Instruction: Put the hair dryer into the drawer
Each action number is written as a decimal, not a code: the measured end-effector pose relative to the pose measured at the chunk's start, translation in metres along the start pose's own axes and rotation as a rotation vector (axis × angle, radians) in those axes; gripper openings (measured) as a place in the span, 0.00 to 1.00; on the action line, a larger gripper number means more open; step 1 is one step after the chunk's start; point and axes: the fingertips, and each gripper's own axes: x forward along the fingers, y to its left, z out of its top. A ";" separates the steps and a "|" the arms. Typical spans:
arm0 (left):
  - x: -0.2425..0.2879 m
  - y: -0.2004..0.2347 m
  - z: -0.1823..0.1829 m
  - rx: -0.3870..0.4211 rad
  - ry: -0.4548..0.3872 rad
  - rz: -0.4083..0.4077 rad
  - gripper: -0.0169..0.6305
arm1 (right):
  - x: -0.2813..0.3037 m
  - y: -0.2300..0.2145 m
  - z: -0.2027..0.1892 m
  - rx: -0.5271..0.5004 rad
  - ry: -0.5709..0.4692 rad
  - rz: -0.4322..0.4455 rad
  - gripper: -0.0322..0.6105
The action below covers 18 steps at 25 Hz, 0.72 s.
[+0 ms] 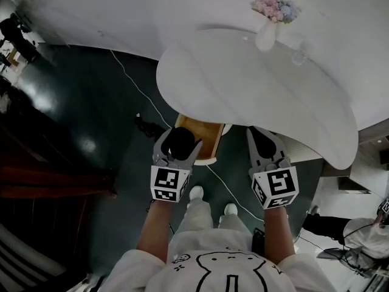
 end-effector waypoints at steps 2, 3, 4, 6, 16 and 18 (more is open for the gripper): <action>0.009 0.005 -0.013 -0.007 0.025 -0.031 0.58 | 0.005 0.003 -0.006 0.007 0.020 -0.025 0.05; 0.012 0.007 -0.019 -0.009 0.038 -0.049 0.58 | 0.007 0.005 -0.009 0.011 0.029 -0.038 0.05; 0.015 0.009 -0.025 -0.009 0.050 -0.068 0.58 | 0.009 0.008 -0.012 0.015 0.037 -0.052 0.05; 0.022 0.013 -0.039 0.000 0.072 -0.107 0.58 | 0.013 0.014 -0.018 0.023 0.052 -0.077 0.05; 0.053 0.005 -0.101 0.044 0.238 -0.301 0.58 | 0.017 0.027 -0.040 0.032 0.118 -0.148 0.05; 0.057 0.002 -0.115 0.056 0.274 -0.321 0.58 | 0.012 0.027 -0.048 0.033 0.134 -0.159 0.05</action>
